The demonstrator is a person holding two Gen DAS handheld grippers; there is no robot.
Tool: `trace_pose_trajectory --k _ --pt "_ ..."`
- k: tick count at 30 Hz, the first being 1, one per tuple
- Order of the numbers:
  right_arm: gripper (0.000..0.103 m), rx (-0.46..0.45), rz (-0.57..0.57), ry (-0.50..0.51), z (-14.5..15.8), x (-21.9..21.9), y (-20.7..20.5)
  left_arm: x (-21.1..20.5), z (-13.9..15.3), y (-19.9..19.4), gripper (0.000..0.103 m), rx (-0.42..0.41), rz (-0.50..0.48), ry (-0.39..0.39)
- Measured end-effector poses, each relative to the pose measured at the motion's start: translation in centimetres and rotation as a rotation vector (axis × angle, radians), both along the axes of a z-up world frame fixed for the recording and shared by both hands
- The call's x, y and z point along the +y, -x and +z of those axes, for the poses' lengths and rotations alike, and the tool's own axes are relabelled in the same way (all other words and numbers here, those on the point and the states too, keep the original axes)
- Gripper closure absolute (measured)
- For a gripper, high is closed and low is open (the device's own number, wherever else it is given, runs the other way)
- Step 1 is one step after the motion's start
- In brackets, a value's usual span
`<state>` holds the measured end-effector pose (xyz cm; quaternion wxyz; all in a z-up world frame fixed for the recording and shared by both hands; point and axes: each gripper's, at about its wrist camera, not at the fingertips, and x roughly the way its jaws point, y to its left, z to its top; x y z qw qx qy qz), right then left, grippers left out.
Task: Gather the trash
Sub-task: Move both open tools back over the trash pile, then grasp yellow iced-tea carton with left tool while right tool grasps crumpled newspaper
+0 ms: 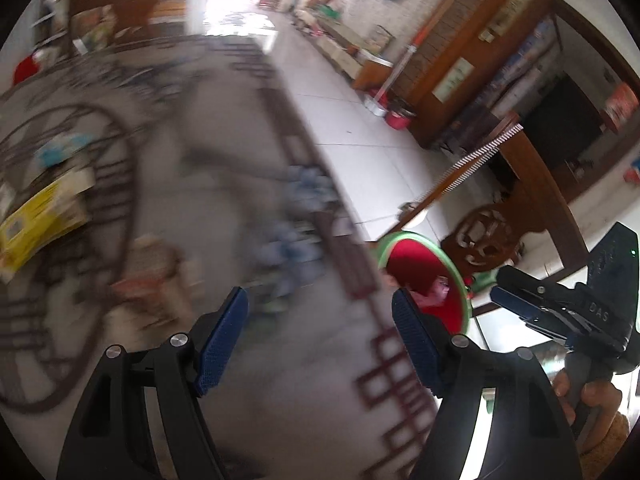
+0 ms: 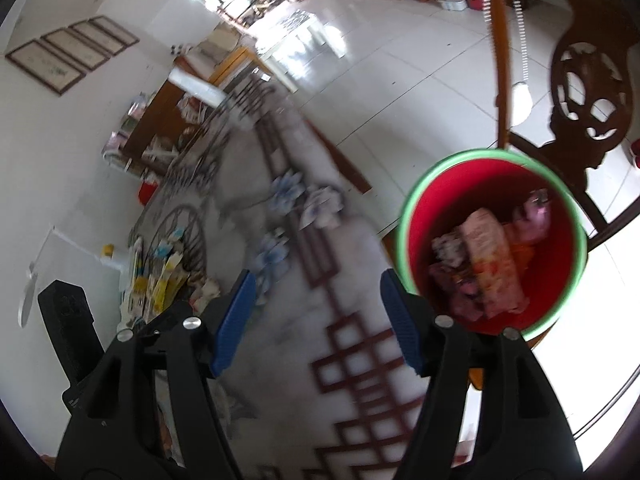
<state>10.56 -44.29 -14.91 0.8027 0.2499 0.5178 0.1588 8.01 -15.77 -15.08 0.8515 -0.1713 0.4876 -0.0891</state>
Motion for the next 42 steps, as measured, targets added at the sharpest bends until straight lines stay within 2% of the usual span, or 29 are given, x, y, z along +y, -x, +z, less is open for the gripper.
trace_pose_trajectory --k 9,13,16,20,25,31,35,37,40,42 --pt "0.04 0.026 0.103 0.016 -0.3 9.1 1.4 11.6 -2.1 4.7 0.032 0.05 0.182 -0.005" --pt "0.04 0.03 0.131 0.015 -0.5 12.6 1.7 17.0 -1.5 5.7 0.032 0.023 0.276 -0.025" --pt "0.04 0.033 0.153 0.012 -0.6 14.8 2.2 20.9 -0.7 5.5 0.032 0.002 0.329 -0.068" --pt "0.037 0.031 0.166 0.016 -0.4 16.7 3.0 27.5 0.6 4.2 0.032 -0.02 0.446 -0.122" --pt "0.036 0.036 0.137 0.024 -0.2 17.4 3.3 34.8 -0.4 1.5 0.027 0.051 0.58 -0.098" --pt "0.036 0.039 0.104 0.04 -0.1 17.6 2.8 38.0 -4.0 -1.7 0.023 0.162 0.625 -0.007" --pt "0.036 0.05 0.11 0.053 -0.4 18.0 2.4 38.7 -6.0 -2.6 0.023 0.218 0.642 0.021" --pt "0.036 0.06 0.117 0.058 -0.6 18.3 2.2 38.6 -6.4 -3.0 0.028 0.216 0.626 0.022" --pt "0.036 0.069 0.132 0.064 -0.9 18.9 1.9 38.2 -5.9 -3.2 0.037 0.172 0.588 0.007" --pt "0.036 0.074 0.141 0.068 -1.1 19.3 1.6 37.8 -5.1 -2.8 0.039 0.127 0.567 0.0"
